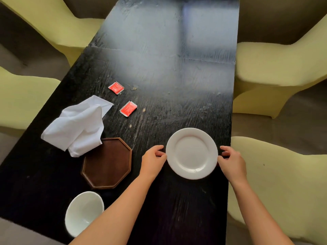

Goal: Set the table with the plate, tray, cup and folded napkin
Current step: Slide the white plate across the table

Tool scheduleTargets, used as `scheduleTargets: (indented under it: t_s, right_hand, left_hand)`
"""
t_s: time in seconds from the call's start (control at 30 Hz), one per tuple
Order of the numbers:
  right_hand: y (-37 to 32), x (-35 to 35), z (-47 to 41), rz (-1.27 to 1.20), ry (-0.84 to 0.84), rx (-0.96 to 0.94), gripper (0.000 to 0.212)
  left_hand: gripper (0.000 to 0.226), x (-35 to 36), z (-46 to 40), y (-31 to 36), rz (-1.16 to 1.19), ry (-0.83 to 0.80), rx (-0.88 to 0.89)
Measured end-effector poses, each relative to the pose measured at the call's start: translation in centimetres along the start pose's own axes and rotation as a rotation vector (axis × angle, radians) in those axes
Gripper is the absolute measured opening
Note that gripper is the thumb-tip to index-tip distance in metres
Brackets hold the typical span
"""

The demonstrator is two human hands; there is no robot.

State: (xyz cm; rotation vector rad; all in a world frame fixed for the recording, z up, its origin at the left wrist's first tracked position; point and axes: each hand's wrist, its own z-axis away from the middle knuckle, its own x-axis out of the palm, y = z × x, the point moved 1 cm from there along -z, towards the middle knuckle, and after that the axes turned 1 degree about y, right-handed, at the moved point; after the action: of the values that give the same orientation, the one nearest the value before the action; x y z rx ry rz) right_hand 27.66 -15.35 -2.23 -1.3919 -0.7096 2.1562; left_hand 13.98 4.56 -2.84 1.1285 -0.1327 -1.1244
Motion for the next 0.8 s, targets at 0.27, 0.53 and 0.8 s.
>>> scheduleTargets:
  t_s: [0.27, 0.53, 0.8]
  right_hand:
    - [-8.6, 1.7, 5.1, 0.190, -0.074, -0.350, 0.035]
    - [-16.8, 9.3, 11.3, 0.513, -0.173, -0.879, 0.036]
    - [-17.7, 17.5, 11.4, 0.711, -0.282, -0.910, 0.057]
  left_hand:
    - [0.011, -7.3, 4.7, 2.5, -0.570, 0.095, 0.408]
    - [0.026, -19.5, 6.2, -1.2, -0.931, 0.247, 0.606]
    - [0.043, -25.2, 3.4, -8.5, -1.142, 0.194, 0.473]
